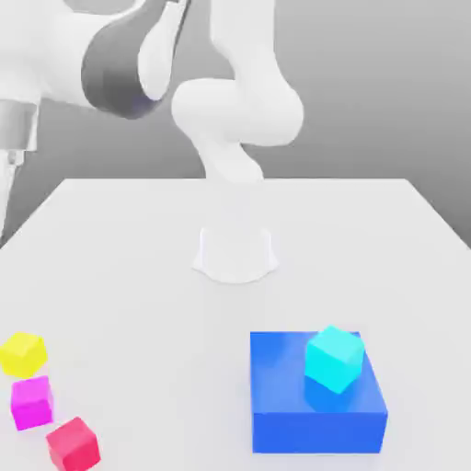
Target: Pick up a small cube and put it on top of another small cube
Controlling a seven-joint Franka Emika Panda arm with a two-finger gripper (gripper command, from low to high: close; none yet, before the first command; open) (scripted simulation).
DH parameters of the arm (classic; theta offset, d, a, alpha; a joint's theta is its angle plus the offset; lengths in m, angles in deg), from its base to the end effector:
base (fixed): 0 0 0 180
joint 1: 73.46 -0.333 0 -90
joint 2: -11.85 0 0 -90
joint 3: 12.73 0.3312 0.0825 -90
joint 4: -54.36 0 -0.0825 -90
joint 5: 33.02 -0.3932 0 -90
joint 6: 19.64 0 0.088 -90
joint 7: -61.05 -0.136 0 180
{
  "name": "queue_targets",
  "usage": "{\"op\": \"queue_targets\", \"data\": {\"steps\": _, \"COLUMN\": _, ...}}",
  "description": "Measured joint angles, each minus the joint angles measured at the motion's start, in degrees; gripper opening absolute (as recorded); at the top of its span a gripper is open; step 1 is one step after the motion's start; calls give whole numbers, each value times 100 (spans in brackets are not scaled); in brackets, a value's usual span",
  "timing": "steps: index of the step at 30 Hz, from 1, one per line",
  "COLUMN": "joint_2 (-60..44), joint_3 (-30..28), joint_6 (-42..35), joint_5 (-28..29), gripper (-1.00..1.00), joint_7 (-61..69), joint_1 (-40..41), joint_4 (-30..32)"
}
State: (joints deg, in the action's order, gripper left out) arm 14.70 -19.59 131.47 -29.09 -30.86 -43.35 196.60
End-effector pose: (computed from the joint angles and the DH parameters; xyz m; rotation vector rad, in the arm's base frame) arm 0.3987 -0.2989 0.3076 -1.3983 2.7242 -0.3020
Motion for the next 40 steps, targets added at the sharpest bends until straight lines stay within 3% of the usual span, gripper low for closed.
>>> {"op": "queue_targets", "data": {"steps": 6, "joint_2": -1252, "joint_3": -234, "joint_6": 565, "joint_5": -708, "gripper": 0, "joint_7": -745, "joint_1": 618, "joint_4": 305}}
{"op": "queue_targets", "data": {"steps": 12, "joint_2": -2502, "joint_3": 97, "joint_6": 1458, "joint_5": -1296, "gripper": 0, "joint_7": -556, "joint_1": 1008, "joint_4": 154}}
{"op": "queue_targets", "data": {"steps": 13, "joint_2": -2610, "joint_3": 133, "joint_6": 1545, "joint_5": -1325, "gripper": -100, "joint_7": -538, "joint_1": 1037, "joint_4": 134}}
{"op": "queue_targets", "data": {"steps": 19, "joint_2": -2664, "joint_3": 158, "joint_6": 1601, "joint_5": -1335, "gripper": -100, "joint_7": -532, "joint_1": 1059, "joint_4": 122}}
{"op": "queue_targets", "data": {"steps": 25, "joint_2": -1679, "joint_3": -118, "joint_6": 821, "joint_5": -946, "gripper": -100, "joint_7": -823, "joint_1": 862, "joint_4": 325}}
{"op": "queue_targets", "data": {"steps": 32, "joint_2": -1635, "joint_3": 869, "joint_6": -251, "joint_5": -328, "gripper": -100, "joint_7": -374, "joint_1": -230, "joint_4": -720}}
{"op": "queue_targets", "data": {"steps": 36, "joint_2": -2337, "joint_3": 941, "joint_6": 275, "joint_5": -194, "gripper": -100, "joint_7": -365, "joint_1": -389, "joint_4": -898}}
{"op": "queue_targets", "data": {"steps": 37, "joint_2": -2442, "joint_3": 938, "joint_6": 367, "joint_5": -180, "gripper": 100, "joint_7": -371, "joint_1": -400, "joint_4": -909}}
{"op": "queue_targets", "data": {"steps": 40, "joint_2": -2442, "joint_3": 938, "joint_6": 367, "joint_5": -180, "gripper": 100, "joint_7": -371, "joint_1": -400, "joint_4": -909}}
